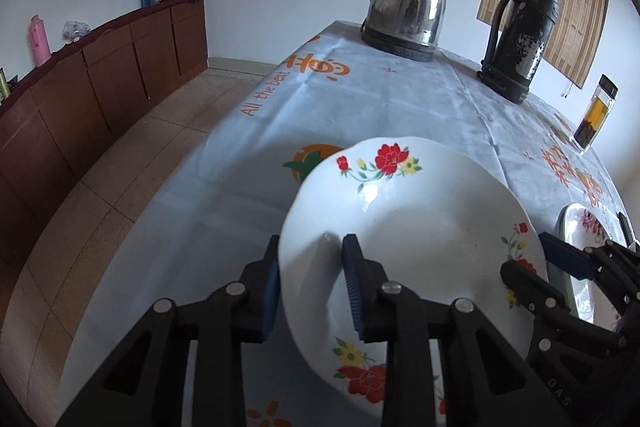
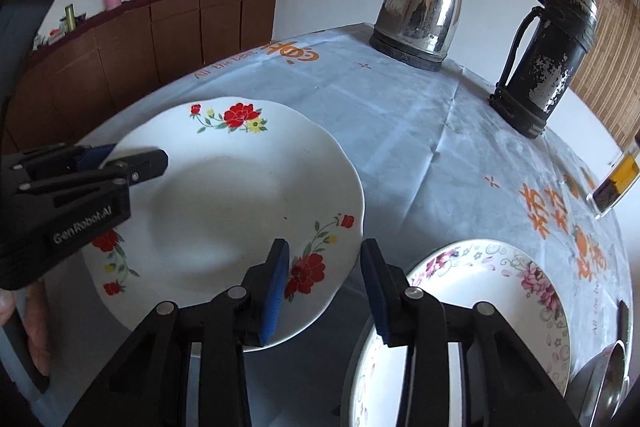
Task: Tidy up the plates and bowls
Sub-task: 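Close the left gripper on the red-flower plate rim and lift it, then carry the red-flower plate with the left gripper over the pink-floral plate stack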
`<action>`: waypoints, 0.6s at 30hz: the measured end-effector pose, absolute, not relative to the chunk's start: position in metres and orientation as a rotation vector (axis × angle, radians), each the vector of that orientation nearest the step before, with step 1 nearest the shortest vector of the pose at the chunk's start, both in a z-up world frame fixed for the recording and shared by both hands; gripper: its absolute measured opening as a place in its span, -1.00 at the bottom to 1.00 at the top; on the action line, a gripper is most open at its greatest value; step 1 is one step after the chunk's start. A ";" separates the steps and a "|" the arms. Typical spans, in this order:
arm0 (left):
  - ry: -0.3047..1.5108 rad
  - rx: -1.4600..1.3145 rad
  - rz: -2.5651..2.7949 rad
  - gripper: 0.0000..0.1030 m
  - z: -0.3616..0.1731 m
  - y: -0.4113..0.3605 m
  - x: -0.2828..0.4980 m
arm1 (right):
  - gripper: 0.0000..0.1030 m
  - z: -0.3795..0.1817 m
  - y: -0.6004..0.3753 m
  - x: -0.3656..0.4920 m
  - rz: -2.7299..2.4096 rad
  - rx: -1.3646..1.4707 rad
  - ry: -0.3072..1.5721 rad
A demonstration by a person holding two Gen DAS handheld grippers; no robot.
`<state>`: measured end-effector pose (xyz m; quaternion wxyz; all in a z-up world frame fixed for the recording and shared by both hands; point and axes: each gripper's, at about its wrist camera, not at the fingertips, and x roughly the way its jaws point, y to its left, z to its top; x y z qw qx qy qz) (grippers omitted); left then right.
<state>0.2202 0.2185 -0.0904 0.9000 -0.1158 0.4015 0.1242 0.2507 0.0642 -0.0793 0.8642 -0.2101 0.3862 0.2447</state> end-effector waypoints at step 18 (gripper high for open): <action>0.771 -0.230 0.270 -0.49 -0.083 0.219 0.214 | -0.49 -0.069 0.039 0.249 0.582 -0.240 0.805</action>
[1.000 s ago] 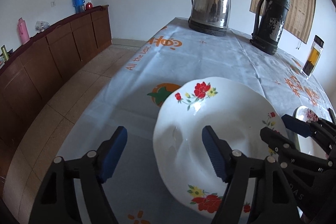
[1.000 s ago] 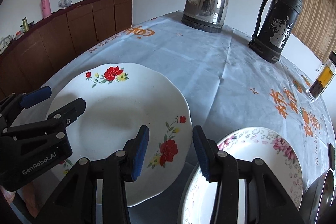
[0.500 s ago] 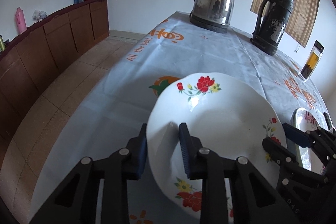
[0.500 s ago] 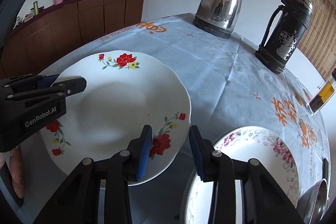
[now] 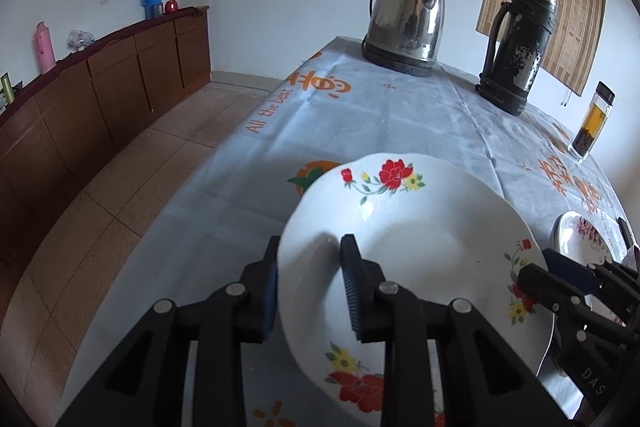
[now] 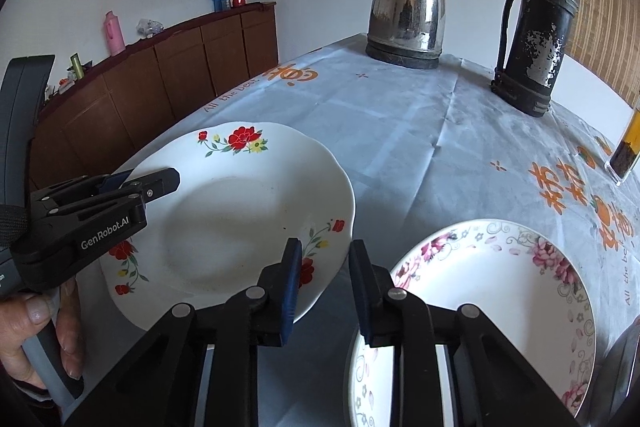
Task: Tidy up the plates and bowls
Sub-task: 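Carry the red-flower plate with the left gripper over the pink-floral plate stack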
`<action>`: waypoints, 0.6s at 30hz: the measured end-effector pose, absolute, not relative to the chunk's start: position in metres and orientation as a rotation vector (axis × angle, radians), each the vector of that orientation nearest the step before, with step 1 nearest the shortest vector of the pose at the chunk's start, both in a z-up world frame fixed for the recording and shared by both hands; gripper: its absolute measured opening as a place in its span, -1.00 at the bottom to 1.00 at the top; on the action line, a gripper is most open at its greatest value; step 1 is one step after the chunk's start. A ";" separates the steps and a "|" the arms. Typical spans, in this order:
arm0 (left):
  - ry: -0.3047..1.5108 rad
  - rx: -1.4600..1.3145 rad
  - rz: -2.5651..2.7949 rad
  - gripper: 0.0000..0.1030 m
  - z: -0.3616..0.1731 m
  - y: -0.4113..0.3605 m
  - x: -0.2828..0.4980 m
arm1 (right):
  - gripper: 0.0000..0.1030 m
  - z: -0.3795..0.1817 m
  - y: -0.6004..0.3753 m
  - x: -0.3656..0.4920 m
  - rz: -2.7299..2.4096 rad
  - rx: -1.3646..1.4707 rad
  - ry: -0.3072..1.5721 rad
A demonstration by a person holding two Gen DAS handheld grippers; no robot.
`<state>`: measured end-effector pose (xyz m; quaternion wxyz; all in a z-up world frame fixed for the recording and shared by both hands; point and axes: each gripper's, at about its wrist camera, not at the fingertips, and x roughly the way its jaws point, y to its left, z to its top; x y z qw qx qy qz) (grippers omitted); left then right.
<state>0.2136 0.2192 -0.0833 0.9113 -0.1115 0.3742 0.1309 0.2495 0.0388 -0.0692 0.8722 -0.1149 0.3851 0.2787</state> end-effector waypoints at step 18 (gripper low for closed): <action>0.661 -0.187 0.236 -0.48 -0.067 0.207 0.204 | -0.66 -0.054 0.008 0.234 0.598 -0.068 0.727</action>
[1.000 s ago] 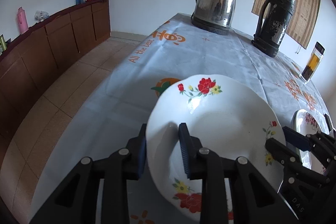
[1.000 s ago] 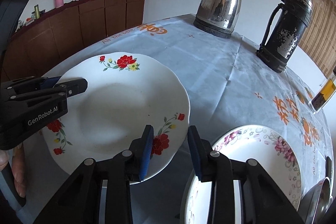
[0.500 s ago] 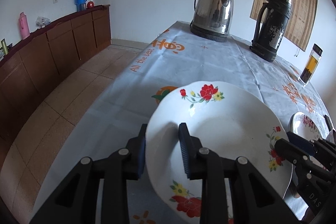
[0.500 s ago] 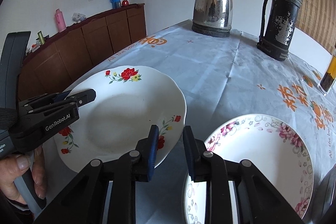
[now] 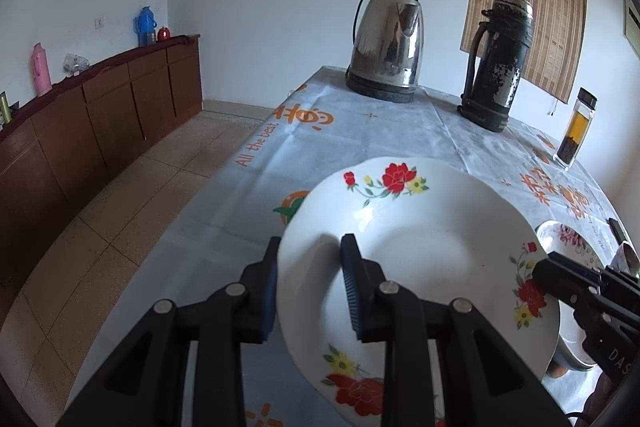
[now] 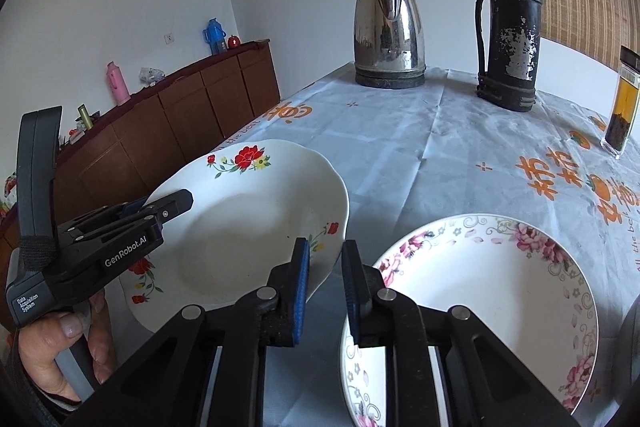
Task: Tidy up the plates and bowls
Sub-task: 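Carry the red-flower plate with the left gripper over the pink-floral plate stack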
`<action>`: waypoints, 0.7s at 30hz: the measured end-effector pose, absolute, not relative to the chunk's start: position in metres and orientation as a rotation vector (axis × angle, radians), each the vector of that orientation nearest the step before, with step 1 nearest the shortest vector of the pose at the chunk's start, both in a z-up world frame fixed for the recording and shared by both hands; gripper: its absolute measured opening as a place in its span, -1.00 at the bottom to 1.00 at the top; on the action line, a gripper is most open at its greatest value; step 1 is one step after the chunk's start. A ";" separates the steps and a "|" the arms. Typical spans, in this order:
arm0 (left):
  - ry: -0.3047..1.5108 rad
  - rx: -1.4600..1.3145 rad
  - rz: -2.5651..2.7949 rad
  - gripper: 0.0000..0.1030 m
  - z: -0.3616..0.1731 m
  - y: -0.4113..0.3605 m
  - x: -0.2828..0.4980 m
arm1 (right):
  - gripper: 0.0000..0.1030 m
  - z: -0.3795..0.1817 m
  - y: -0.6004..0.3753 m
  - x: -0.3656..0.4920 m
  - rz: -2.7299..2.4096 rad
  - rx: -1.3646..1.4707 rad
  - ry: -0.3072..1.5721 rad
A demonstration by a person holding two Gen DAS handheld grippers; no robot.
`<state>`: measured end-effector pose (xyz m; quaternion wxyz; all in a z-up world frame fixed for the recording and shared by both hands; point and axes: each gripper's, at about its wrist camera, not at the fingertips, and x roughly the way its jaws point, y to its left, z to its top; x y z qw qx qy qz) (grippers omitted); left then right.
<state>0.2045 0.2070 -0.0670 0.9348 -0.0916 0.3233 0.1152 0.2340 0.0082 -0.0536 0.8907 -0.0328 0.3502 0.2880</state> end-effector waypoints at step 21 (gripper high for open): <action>0.584 -0.154 0.191 -0.48 -0.055 0.187 0.197 | -0.66 -0.048 -0.018 0.211 0.592 -0.032 0.652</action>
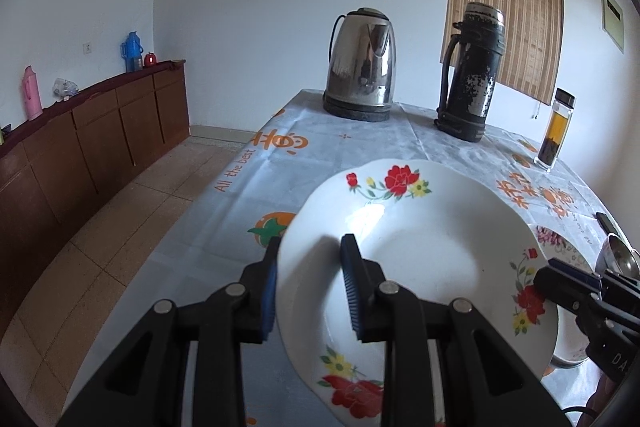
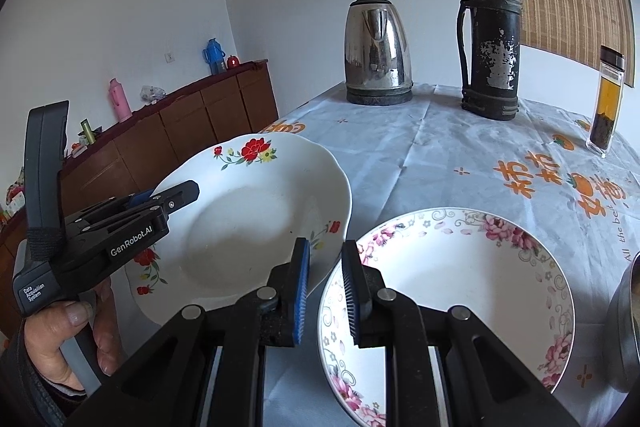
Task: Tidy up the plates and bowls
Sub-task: 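Carry the red-flower plate with the left gripper over the pink-floral plate stack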
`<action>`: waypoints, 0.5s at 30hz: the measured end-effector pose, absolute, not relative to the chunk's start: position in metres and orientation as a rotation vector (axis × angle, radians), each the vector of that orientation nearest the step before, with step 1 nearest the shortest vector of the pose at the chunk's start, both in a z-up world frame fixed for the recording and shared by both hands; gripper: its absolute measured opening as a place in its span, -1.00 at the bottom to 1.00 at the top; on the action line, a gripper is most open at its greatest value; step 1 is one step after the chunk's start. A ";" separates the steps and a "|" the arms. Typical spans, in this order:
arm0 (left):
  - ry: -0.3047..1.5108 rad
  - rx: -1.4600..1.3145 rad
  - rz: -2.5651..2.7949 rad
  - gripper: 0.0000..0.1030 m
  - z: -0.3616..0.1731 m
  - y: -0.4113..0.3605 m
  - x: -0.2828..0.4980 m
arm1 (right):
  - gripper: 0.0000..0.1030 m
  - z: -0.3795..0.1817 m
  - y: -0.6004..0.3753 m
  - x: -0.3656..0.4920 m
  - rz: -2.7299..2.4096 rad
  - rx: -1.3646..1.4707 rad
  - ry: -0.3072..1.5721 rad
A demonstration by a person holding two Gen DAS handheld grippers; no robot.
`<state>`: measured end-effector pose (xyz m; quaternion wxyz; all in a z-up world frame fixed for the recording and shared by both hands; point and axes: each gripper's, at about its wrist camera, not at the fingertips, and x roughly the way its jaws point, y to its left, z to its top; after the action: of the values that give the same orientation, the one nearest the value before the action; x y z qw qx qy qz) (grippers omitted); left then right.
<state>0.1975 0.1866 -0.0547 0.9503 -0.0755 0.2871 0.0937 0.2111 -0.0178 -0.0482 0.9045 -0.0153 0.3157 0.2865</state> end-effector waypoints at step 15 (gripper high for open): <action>0.588 -0.139 0.175 -0.48 -0.052 0.167 0.199 | -0.66 -0.048 -0.037 0.205 0.586 -0.005 0.626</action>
<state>0.1994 0.1675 -0.0522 0.9509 -0.0682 0.2893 0.0863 0.2045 -0.0365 -0.0481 0.9096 -0.0024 0.3034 0.2839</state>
